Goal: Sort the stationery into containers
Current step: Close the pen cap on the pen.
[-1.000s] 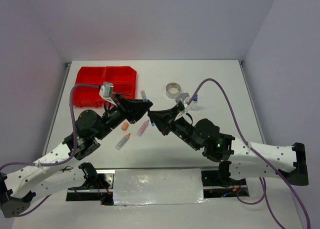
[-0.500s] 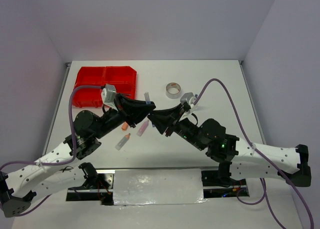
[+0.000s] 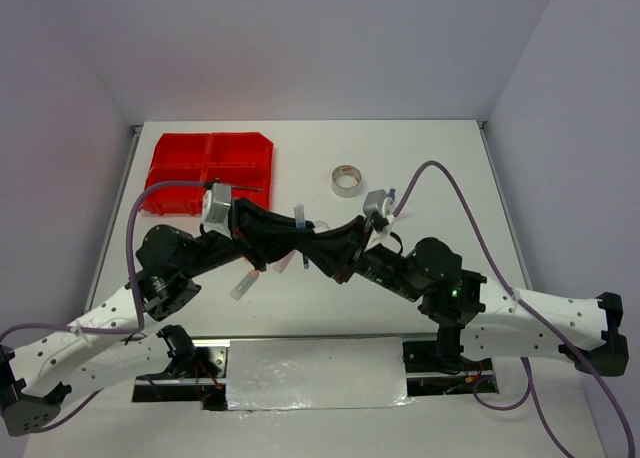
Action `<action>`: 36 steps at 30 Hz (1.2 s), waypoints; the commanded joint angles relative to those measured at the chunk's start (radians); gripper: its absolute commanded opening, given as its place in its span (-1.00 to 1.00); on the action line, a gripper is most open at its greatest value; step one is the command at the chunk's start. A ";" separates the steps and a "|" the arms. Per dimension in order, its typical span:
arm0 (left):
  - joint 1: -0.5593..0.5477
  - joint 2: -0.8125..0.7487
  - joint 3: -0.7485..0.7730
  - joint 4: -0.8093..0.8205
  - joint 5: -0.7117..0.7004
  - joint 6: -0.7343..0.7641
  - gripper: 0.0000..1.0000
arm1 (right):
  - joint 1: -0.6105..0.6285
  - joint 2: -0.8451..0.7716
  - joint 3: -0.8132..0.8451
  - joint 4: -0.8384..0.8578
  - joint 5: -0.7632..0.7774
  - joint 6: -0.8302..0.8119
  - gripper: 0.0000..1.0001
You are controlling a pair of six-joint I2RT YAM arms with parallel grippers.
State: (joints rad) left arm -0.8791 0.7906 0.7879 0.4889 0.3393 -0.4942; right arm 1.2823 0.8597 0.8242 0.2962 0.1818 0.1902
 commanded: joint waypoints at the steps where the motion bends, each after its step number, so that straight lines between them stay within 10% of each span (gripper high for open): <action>1: -0.003 -0.024 -0.010 0.119 0.047 0.013 -0.94 | 0.000 -0.016 0.001 0.030 -0.057 -0.005 -0.70; 10: -0.003 -0.005 0.010 0.125 0.075 -0.003 -0.73 | 0.002 -0.024 -0.030 0.076 -0.133 -0.014 -1.00; 16: -0.003 0.001 0.039 0.067 0.035 0.012 0.62 | 0.002 -0.028 -0.031 0.061 -0.122 -0.012 -1.00; 19: -0.003 0.001 0.043 0.044 -0.002 0.019 0.99 | 0.003 -0.030 -0.037 0.060 -0.116 -0.011 -1.00; 36: -0.004 -0.016 0.131 -0.039 -0.099 0.057 0.99 | 0.002 -0.005 -0.022 -0.005 -0.067 -0.017 -1.00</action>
State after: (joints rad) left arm -0.8795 0.7937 0.8612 0.4225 0.2634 -0.4690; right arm 1.2804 0.8482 0.7906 0.2985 0.0952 0.1780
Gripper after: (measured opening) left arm 0.994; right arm 0.181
